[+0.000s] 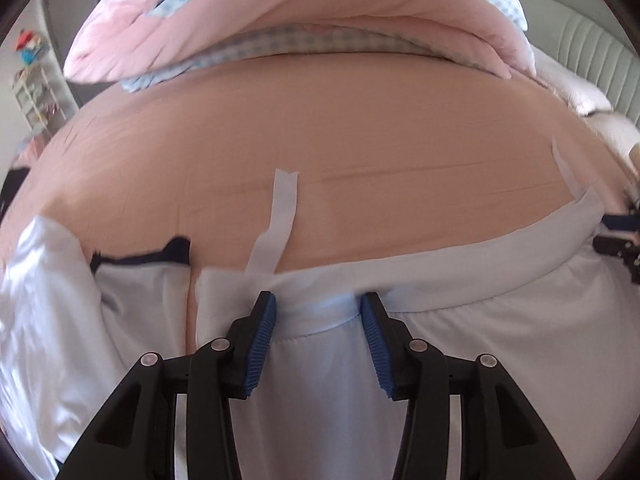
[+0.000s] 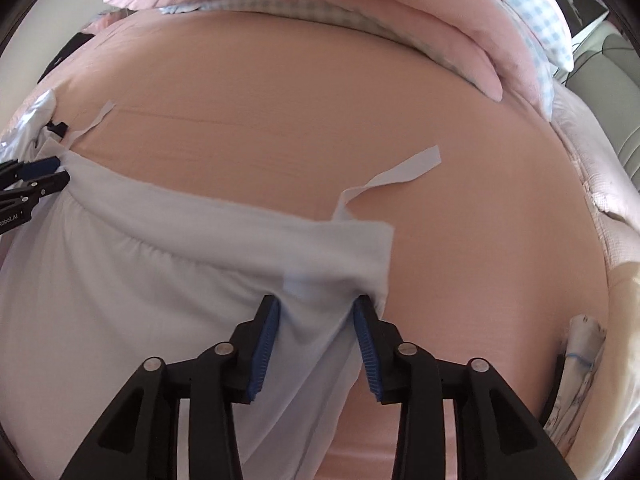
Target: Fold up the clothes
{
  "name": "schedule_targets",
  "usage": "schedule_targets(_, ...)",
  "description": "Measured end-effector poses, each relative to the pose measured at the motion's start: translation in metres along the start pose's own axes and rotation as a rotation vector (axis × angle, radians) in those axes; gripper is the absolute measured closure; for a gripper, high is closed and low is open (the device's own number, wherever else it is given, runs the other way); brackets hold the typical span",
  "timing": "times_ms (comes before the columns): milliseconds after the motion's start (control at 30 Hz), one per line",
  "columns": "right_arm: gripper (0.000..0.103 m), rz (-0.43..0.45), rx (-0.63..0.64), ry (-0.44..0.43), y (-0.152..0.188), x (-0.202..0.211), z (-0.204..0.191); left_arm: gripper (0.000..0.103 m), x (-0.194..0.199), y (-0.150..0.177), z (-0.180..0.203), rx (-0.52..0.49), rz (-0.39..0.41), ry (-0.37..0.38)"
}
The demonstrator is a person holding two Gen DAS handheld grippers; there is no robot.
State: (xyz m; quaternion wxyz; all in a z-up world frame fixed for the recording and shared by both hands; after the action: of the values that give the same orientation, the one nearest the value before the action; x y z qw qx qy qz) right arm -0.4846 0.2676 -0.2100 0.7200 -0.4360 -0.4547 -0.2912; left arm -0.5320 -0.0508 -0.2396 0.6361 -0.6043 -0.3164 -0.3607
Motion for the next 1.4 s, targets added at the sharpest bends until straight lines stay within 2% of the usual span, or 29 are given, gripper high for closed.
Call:
schedule_targets(67,0.064,0.015,-0.035,-0.01,-0.001,-0.001,0.009,0.06,0.006,-0.004,-0.008,0.059,-0.016,0.058)
schedule_targets(167,0.064,0.085,-0.134,-0.066,0.004,0.013,0.023,0.06,0.035,-0.01,-0.031,0.185,0.018,0.2)
schedule_targets(233,0.061,0.144,-0.185,-0.089,0.008,0.025,0.032,0.06,0.053,-0.012,-0.06,0.265,0.077,0.202)
schedule_targets(267,0.061,0.155,-0.2,-0.055,0.011,0.028,0.039,0.06,0.054,-0.012,-0.076,0.31,0.073,0.184)
schedule_targets(333,0.056,0.139,-0.247,-0.014,0.017,0.023,0.053,0.06,0.045,-0.011,-0.101,0.372,0.021,0.165)
schedule_targets(367,0.055,0.118,-0.276,-0.016,0.02,0.016,0.059,0.06,0.041,-0.01,-0.109,0.394,-0.003,0.166)
schedule_targets(400,0.055,0.091,-0.305,-0.053,0.022,0.006,0.063,0.06,0.038,-0.008,-0.112,0.408,-0.017,0.187)
schedule_targets(433,0.054,0.075,-0.323,-0.085,0.022,-0.001,0.065,0.06,0.036,-0.007,-0.11,0.407,-0.025,0.214)
schedule_targets(467,0.049,0.084,-0.315,-0.107,0.02,-0.004,0.065,0.06,0.036,-0.008,-0.105,0.392,-0.028,0.235)
schedule_targets(533,0.048,0.097,-0.256,-0.135,0.012,-0.008,0.059,0.06,0.033,-0.008,-0.094,0.354,-0.037,0.266)
schedule_targets(600,0.048,0.068,-0.185,-0.131,0.005,-0.015,0.05,0.06,0.02,-0.009,-0.079,0.296,-0.073,0.249)
schedule_targets(633,0.054,0.059,-0.158,-0.128,0.002,-0.016,0.047,0.061,0.014,-0.009,-0.075,0.275,-0.09,0.225)
schedule_targets(667,0.064,0.056,-0.145,-0.144,-0.002,-0.014,0.043,0.085,0.01,-0.007,-0.069,0.25,-0.097,0.189)
schedule_targets(700,0.085,0.052,-0.131,-0.16,-0.005,-0.012,0.039,0.098,0.009,-0.006,-0.064,0.215,-0.093,0.15)
schedule_targets(733,0.095,0.049,-0.118,-0.177,-0.009,-0.01,0.036,0.097,0.013,-0.009,-0.06,0.188,-0.065,0.121)
schedule_targets(767,0.096,0.055,-0.094,-0.17,-0.012,-0.006,0.032,0.097,0.021,-0.012,-0.059,0.179,-0.022,0.108)
schedule_targets(833,0.097,0.115,-0.013,-0.06,-0.017,0.011,0.025,0.097,0.037,-0.018,-0.057,0.159,0.063,0.08)
schedule_targets(900,0.097,0.223,-0.016,0.013,-0.018,0.033,0.028,0.097,0.048,-0.02,-0.06,0.154,0.113,0.071)
schedule_targets(1000,0.097,0.258,-0.078,0.042,-0.014,0.035,0.038,0.095,0.033,-0.012,-0.063,0.129,0.061,0.05)
schedule_targets(1100,0.097,0.147,-0.092,0.078,-0.004,0.005,0.039,0.093,0.013,-0.004,-0.063,0.098,0.027,0.003)
schedule_targets(1167,0.094,0.082,-0.088,0.118,0.004,-0.014,0.04,0.093,0.008,-0.007,-0.063,0.095,0.037,-0.024)
schedule_targets(1200,0.092,0.095,-0.08,0.139,0.007,-0.012,0.042,0.093,0.008,-0.011,-0.064,0.104,0.036,-0.037)
schedule_targets(1233,0.083,0.082,-0.078,0.149,0.005,-0.013,0.046,0.093,0.008,-0.015,-0.066,0.116,0.032,-0.043)
schedule_targets(1300,0.074,0.069,-0.125,0.14,0.004,-0.013,0.058,0.092,0.008,-0.021,-0.071,0.137,0.008,-0.05)
schedule_targets(1367,0.074,0.082,-0.216,0.123,0.007,-0.004,0.073,0.092,0.015,-0.025,-0.073,0.143,0.006,-0.049)
schedule_targets(1400,0.074,0.113,-0.246,0.117,0.009,0.005,0.076,0.092,0.025,-0.028,-0.067,0.127,0.045,-0.021)
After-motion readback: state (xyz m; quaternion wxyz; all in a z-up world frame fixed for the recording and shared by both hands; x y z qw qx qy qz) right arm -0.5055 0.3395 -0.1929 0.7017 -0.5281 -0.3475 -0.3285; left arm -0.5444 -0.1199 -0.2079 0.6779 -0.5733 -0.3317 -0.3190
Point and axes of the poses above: each gripper's, at about its wrist camera, not at the fingertips, and x roughly against the way its jaws point, z to its right, y to its underside, the point moved 5 cm from there along -x, roughly the way its jaws point, and after that the axes turned 14 degrees about x, right-handed, at the moved point
